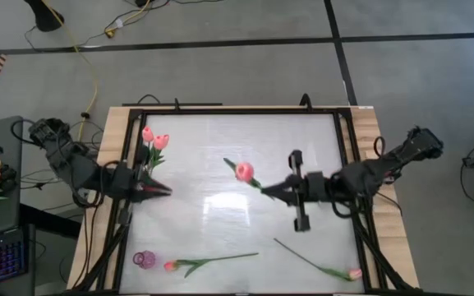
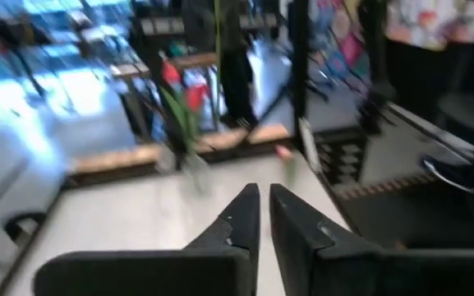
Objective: Sort flowers into vase by color
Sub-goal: Put the top light pink flower into the purple flower vase
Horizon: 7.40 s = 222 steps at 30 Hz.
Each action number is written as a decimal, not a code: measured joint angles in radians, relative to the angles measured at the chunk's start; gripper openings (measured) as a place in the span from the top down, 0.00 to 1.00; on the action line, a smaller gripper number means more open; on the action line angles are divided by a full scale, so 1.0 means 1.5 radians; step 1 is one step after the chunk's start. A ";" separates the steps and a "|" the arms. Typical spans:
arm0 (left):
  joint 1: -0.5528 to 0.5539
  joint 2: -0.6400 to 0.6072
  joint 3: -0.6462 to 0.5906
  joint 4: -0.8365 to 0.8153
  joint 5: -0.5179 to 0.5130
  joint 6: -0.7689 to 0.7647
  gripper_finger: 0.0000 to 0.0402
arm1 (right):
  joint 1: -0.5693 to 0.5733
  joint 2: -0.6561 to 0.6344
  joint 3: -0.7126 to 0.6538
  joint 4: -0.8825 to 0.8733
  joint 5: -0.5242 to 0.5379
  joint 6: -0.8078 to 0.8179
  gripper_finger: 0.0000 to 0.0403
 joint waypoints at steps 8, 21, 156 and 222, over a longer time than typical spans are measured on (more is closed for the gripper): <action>0.095 0.036 -0.001 0.118 0.019 0.101 0.69 | -0.109 0.000 0.000 0.008 -0.079 0.016 0.96; 0.264 0.194 -0.002 0.398 0.151 0.202 0.51 | -0.199 0.000 0.001 0.038 -0.169 0.014 0.96; -0.249 -0.249 -0.459 0.209 0.257 -0.154 1.00 | -0.239 0.045 0.034 -0.080 -0.195 0.152 0.24; -0.248 -0.290 -0.435 -0.059 0.338 -0.465 0.67 | -0.240 0.045 0.034 -0.077 -0.195 0.170 0.24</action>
